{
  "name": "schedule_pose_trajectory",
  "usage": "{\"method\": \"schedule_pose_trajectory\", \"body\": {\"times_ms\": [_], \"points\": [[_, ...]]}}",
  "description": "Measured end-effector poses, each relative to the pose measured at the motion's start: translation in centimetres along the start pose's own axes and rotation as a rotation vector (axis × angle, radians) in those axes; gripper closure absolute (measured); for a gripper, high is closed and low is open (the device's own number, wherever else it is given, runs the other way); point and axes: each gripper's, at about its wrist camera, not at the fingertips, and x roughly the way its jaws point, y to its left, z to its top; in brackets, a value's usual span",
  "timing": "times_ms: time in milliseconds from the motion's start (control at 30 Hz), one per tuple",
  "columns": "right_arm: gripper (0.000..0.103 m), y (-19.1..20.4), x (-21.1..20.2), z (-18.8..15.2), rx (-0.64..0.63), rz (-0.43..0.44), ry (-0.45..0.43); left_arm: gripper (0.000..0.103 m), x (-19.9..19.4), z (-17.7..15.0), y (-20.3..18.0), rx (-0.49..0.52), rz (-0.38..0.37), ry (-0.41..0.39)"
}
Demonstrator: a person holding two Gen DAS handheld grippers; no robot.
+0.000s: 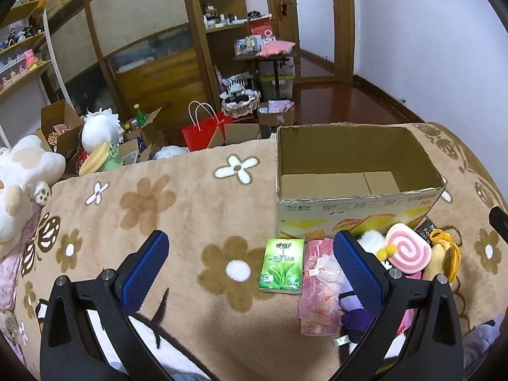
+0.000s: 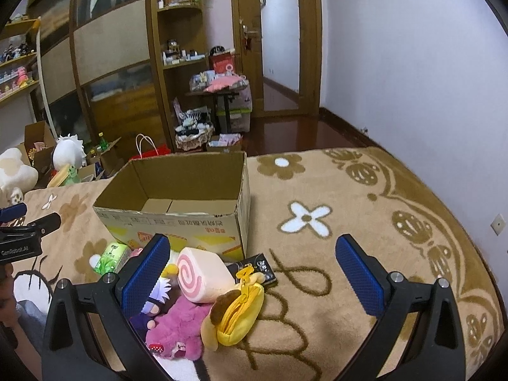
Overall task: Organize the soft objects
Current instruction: 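Grasp the green tissue pack with the left tool while the right tool grasps the yellow plush pouch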
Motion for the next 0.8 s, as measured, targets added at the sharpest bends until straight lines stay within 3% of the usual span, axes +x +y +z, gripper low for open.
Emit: {"method": "schedule_pose_trajectory", "body": {"times_ms": [267, 800], "points": [[0.000, -0.8, 2.2, 1.6, 0.049, 0.025, 0.059, 0.001, 2.1, 0.6, -0.3, -0.006, -0.017, 0.065], [0.000, -0.4, 6.8, 1.0, 0.030, 0.040, 0.210, 0.001, 7.8, 1.0, -1.6, 0.032, -0.002, 0.191]]}}
